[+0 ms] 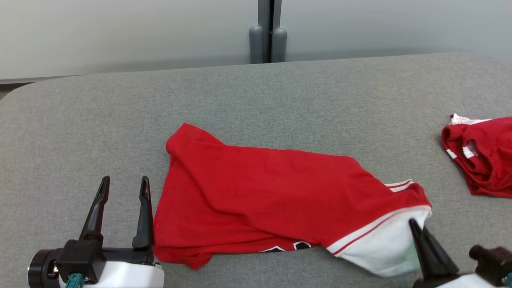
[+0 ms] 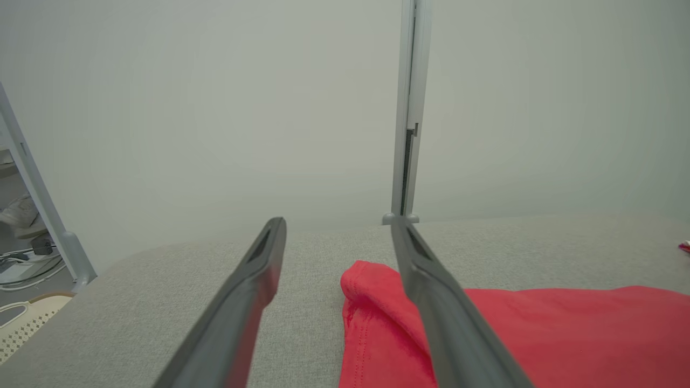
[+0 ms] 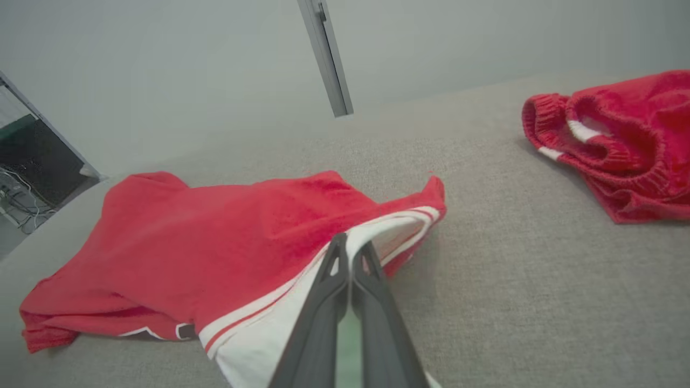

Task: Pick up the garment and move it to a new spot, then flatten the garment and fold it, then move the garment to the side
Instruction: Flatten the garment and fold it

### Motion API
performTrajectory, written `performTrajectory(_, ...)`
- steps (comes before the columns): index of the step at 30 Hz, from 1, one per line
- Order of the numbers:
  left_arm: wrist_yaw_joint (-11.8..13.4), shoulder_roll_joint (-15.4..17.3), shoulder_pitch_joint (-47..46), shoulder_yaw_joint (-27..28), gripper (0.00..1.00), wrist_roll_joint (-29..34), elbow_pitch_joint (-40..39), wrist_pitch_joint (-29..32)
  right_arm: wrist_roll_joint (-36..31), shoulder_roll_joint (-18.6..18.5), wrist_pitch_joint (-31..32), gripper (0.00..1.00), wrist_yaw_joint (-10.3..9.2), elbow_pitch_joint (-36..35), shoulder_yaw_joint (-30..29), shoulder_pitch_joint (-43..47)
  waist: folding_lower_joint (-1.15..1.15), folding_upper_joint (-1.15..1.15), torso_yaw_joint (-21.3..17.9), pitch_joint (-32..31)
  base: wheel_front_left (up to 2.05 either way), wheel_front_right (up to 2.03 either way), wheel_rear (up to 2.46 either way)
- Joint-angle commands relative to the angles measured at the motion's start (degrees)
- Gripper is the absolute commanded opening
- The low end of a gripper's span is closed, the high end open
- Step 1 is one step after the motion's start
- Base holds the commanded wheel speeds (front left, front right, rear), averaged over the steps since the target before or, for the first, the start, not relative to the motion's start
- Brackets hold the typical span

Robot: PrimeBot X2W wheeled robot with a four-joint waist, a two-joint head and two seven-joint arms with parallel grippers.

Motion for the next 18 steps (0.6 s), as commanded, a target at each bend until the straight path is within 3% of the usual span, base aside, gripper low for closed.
performTrajectory(1,0.4,0.3,-1.2,0.3,1.0,0.5,-0.1,-0.5,0.5,-0.8,-0.9,0.0,-0.01,-2.2,-0.2,-1.6,0.0,0.0,-0.2,0.4,0.0,0.0,0.0)
performTrajectory(11,0.1,-0.6,-3.8,-0.8,1.0,0.7,0.5,-1.0,1.3,-1.4,0.2,0.0,0.0,-4.0,-2.6,-11.0,0.0,0.0,1.4,2.9,0.0,0.0,0.0)
performTrajectory(18,-0.5,-2.1,-6.6,-2.3,1.0,0.9,1.9,-1.6,3.4,-0.1,-1.1,0.0,-0.01,4.1,-4.3,-19.7,0.0,0.0,4.3,7.0,0.0,0.0,0.0)
